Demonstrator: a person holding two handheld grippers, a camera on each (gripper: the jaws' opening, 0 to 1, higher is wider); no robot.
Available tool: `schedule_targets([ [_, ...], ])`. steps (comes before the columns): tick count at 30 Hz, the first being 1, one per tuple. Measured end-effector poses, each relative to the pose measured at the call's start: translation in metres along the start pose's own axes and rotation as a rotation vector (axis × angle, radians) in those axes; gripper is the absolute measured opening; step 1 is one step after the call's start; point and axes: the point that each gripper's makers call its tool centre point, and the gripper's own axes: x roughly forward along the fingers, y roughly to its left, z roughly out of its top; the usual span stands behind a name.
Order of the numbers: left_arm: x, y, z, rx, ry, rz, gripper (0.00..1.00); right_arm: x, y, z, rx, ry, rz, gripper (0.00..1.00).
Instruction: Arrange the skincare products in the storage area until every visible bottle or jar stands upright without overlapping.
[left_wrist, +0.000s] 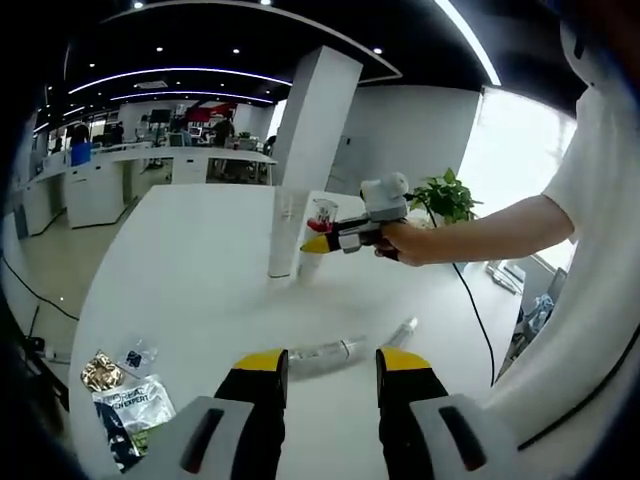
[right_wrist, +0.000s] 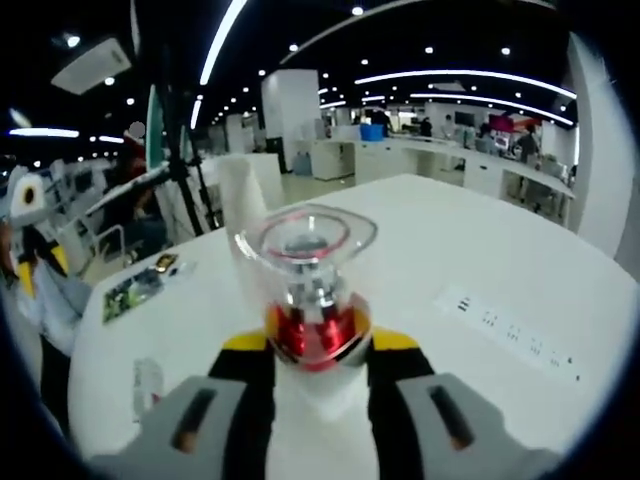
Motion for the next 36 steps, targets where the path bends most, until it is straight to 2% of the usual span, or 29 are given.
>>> schedule_targets([
  [36,-0.002,0.003,-0.005,0.004,0.015,0.024,0.36,0.010,0.010,0.002,0.031,-0.005,-0.023,0.34],
])
